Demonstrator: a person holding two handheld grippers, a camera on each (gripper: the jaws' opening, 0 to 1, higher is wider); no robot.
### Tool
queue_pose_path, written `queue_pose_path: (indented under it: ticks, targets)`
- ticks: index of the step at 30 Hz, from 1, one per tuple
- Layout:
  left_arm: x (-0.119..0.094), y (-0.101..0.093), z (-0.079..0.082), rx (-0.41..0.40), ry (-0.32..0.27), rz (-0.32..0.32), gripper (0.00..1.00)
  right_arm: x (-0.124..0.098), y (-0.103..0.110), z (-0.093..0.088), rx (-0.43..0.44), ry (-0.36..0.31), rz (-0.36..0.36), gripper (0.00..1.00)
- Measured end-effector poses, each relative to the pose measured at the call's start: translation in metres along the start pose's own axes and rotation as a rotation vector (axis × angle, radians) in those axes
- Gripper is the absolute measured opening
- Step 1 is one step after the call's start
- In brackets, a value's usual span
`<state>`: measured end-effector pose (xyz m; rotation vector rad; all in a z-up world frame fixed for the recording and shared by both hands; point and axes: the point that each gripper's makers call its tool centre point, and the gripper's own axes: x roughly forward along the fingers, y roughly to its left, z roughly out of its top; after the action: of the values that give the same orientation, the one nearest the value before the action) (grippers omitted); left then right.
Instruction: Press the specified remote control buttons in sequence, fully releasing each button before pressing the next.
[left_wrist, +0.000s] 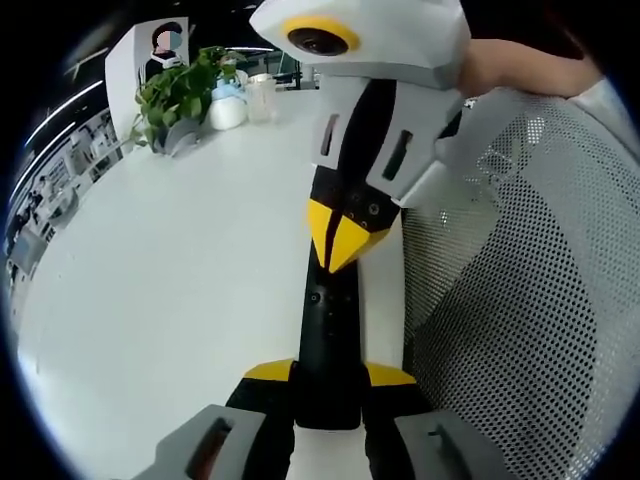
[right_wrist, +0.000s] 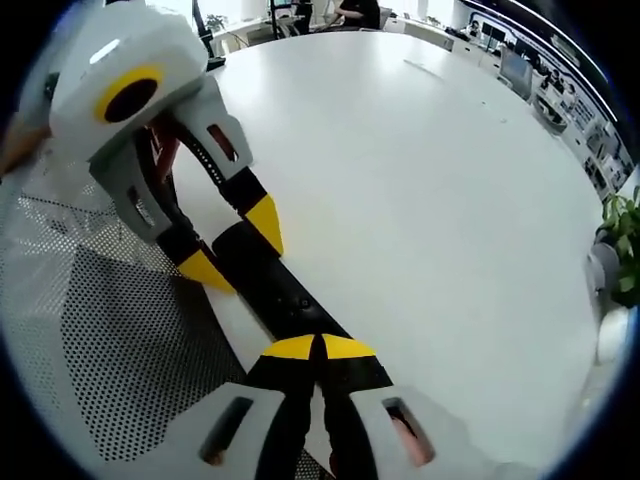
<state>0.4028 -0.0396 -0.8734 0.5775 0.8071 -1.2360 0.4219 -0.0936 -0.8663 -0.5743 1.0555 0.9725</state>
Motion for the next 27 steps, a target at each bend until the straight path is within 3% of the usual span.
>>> queue_pose_path:
  ticks: [6, 19, 22, 27]
  targets:
    - [0.0, 0.0, 0.0, 0.004, 0.006, 0.004, 0.25, 0.0, 0.0, 0.0, 0.005, -0.001, 0.002, 0.0]
    - [0.001, 0.0, 0.0, 0.037, 0.026, 0.009, 0.24, -0.001, -0.001, 0.001, 0.131, 0.009, 0.03, 0.0]
    - [0.001, -0.001, 0.001, 0.04, 0.022, 0.007, 0.24, -0.002, 0.001, 0.003, 0.203, -0.006, 0.065, 0.0]
    - [0.002, -0.003, 0.002, 0.053, 0.021, -0.003, 0.24, -0.006, -0.003, 0.011, 0.235, -0.058, 0.065, 0.0]
